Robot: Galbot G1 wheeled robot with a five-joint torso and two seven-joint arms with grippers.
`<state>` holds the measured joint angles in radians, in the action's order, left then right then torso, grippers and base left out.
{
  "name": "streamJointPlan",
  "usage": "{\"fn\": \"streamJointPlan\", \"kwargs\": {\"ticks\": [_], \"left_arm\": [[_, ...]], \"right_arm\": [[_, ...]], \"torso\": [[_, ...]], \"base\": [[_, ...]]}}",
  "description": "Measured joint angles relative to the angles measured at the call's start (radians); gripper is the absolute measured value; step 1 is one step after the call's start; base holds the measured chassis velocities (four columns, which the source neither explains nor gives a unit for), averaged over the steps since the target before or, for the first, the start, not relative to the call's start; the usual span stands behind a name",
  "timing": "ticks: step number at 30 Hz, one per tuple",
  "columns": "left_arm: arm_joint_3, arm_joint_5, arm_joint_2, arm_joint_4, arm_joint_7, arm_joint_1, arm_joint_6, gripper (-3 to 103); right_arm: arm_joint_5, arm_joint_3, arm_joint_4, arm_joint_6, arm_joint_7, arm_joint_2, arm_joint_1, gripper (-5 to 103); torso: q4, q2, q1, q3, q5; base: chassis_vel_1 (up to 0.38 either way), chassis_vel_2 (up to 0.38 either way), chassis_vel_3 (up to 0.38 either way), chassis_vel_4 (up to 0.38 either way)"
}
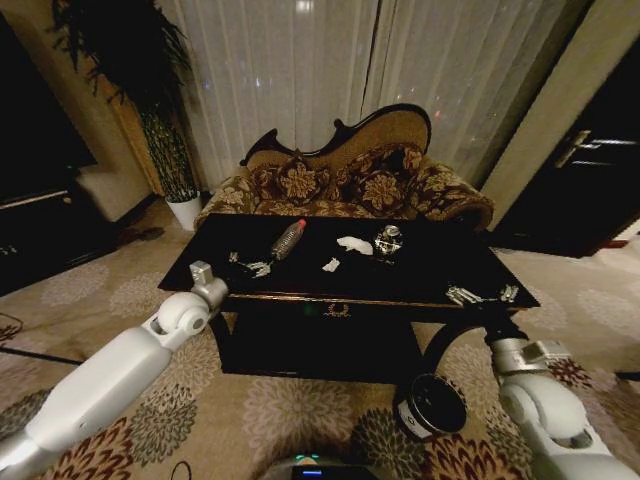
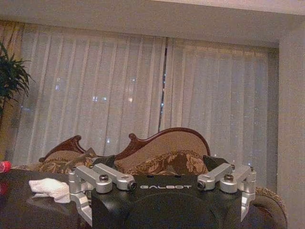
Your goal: Move to the front of the table and place the trash on the table into the trash bin.
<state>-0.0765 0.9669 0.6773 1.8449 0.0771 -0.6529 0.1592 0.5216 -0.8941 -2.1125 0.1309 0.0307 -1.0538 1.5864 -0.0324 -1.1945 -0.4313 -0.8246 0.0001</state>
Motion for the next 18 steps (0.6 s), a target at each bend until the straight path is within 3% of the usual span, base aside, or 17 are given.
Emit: {"fn": "streamJointPlan", "kwargs": {"ticks": [12, 18], "left_arm": [[-0.074, -0.006, -0.019, -0.066, -0.012, 0.084, 0.005, 100], [-0.177, -0.032, 0.017, -0.167, -0.029, 0.185, -0.018, 100]], "right_arm": [[-0.022, 0.011, 0.022, 0.017, -0.011, -0.026, -0.007, 100], [-0.025, 0.014, 0.025, 0.019, -0.013, -0.032, -0.004, 100]], "torso": [[0.0003, 0.0, 0.0, 0.0, -0.0002], [0.0002, 0.0, 0.0, 0.0, -0.0004]], "base": [[0.0, 0.0, 0.0, 0.0], [0.0, 0.0, 0.0, 0.0]]}}
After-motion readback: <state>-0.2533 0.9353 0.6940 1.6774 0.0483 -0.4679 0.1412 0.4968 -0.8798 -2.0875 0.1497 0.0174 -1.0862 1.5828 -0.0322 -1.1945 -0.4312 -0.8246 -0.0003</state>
